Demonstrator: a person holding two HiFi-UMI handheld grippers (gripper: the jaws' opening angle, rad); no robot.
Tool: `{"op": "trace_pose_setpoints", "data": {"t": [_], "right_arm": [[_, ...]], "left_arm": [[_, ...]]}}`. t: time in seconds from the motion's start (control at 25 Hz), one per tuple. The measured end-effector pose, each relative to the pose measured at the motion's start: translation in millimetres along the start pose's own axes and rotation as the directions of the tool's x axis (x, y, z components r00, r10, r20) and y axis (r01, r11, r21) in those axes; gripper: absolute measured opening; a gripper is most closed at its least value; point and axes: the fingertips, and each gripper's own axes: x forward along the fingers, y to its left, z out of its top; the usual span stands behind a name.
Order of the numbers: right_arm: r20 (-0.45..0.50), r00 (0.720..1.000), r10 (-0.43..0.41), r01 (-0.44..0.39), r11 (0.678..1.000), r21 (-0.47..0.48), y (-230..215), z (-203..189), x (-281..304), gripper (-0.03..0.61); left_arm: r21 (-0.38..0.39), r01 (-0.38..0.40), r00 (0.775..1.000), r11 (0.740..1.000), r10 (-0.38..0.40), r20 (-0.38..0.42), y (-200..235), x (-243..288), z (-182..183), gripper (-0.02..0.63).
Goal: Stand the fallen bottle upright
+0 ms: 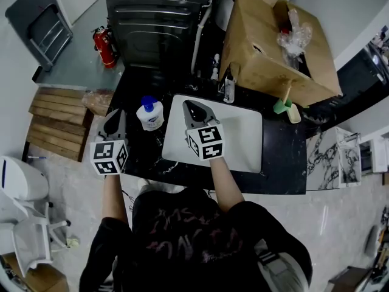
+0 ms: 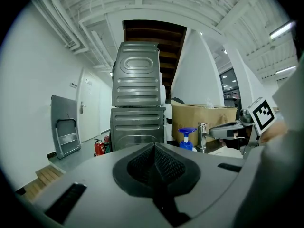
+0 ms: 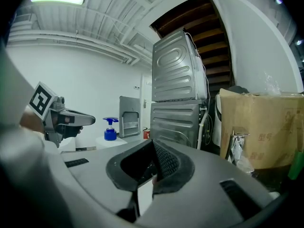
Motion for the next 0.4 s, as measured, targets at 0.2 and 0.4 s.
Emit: {"op": "trace_pose_setpoints", "data": {"t": [0.2,0.4], "right_arm": [[-0.002,1.0,0.001,-0.001,1.0,-0.003,0.5,1.1,1.4,0.014],[-0.004,1.0,-0.004,0.004,1.0,-0.01,-1.0,1.4,3.2,0.014]], "left_arm": [[0.003,0.0,1.0,1.0,0.0,0.002,-0.6,1.5,0.2,0.015],[0.005,0.005,1.0,1.0,-0.005,-0.001,-2.4,4.5,-1.6,0.015]]}}
